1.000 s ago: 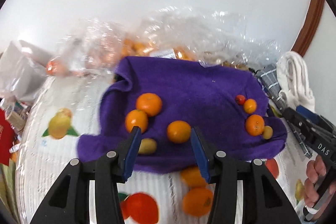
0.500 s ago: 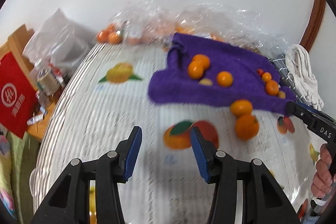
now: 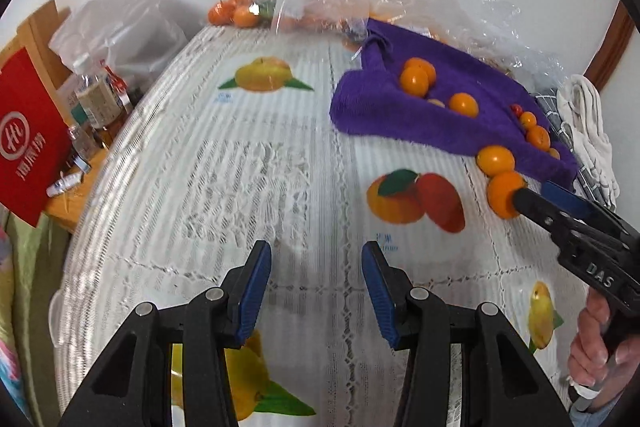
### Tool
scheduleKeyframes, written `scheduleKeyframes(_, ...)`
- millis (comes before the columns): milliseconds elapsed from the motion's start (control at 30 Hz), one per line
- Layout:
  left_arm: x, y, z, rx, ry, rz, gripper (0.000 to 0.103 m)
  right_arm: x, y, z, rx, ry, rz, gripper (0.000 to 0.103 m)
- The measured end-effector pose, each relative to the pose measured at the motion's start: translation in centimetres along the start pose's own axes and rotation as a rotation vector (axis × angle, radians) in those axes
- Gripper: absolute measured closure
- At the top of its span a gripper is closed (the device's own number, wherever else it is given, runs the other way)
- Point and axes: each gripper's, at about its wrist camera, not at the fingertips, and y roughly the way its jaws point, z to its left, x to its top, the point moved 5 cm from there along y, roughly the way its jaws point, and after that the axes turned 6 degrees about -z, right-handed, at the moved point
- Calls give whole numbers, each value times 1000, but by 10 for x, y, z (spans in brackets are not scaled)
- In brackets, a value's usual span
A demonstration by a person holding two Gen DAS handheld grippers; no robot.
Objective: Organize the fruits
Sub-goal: 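Grasp a mandarin orange on the cloth with the right gripper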
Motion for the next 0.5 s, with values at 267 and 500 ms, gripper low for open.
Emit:
scheduleKeyframes(267, -4, -3, 1, 0, 13, -46, 58, -6, 34, 7, -31, -13, 71, 51)
scheduleKeyframes(500, -3, -4, -7, -27, 6, -10, 58, -11, 15, -4, 2, -12, 33, 61)
